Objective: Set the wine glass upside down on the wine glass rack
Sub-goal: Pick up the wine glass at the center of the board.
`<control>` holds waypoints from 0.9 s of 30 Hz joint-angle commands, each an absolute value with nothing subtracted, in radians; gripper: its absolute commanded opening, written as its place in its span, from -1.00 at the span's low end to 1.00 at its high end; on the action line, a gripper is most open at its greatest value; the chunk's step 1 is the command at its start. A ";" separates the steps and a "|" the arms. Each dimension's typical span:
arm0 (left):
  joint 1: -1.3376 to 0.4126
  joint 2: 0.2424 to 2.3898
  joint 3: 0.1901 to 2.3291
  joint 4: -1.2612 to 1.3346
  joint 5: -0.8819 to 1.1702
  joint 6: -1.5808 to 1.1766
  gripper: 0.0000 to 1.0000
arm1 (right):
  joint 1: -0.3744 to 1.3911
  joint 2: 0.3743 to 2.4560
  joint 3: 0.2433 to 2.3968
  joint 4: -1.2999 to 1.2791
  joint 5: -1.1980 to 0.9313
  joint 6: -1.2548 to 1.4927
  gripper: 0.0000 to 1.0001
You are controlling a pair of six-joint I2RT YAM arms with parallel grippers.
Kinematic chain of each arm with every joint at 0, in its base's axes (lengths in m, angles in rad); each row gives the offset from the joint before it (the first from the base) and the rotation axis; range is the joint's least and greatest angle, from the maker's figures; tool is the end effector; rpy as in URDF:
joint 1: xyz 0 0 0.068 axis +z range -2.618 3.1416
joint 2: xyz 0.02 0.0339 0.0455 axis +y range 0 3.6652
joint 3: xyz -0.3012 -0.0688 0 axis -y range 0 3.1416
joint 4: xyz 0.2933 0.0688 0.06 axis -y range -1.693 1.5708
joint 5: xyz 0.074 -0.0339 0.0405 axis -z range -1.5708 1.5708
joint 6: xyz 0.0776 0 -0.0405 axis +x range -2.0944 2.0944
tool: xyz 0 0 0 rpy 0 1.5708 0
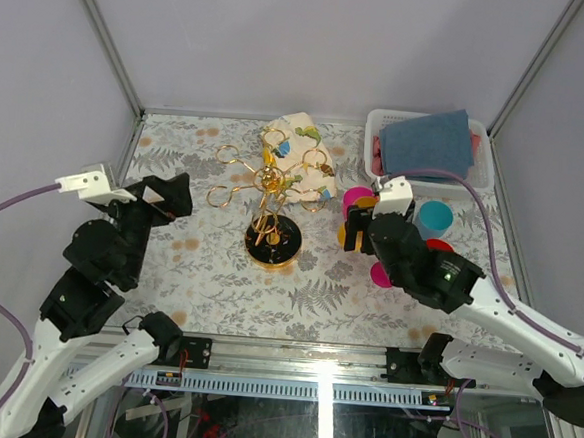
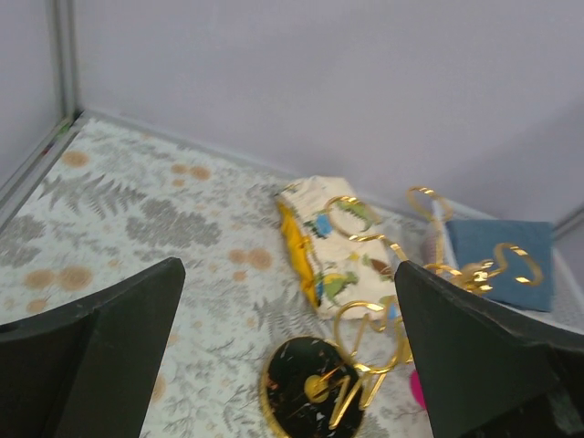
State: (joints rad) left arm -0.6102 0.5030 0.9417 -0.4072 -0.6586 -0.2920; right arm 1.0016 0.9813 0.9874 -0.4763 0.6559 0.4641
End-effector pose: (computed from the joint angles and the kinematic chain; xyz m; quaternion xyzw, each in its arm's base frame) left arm 0.1349 -0.0364 0.4419 -0.1250 0.6870 -0.0937 0.7097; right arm 0.1834 0.1988 0.3643 -0.0519 0.8227 0.1271 0.5516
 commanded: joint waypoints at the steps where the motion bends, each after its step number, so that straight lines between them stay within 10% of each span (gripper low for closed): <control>1: -0.615 0.569 1.080 -0.337 -0.511 -0.255 0.99 | 0.986 0.955 1.092 -0.388 0.817 0.292 0.55; 27: -0.615 0.985 1.321 -0.208 0.099 -0.367 1.00 | 0.981 0.827 1.214 0.106 0.580 0.098 0.54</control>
State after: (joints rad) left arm -0.6102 0.9356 1.2797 -0.3210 -0.0387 -0.3176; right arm 0.9859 0.8345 1.2137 -0.0719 0.6949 0.0795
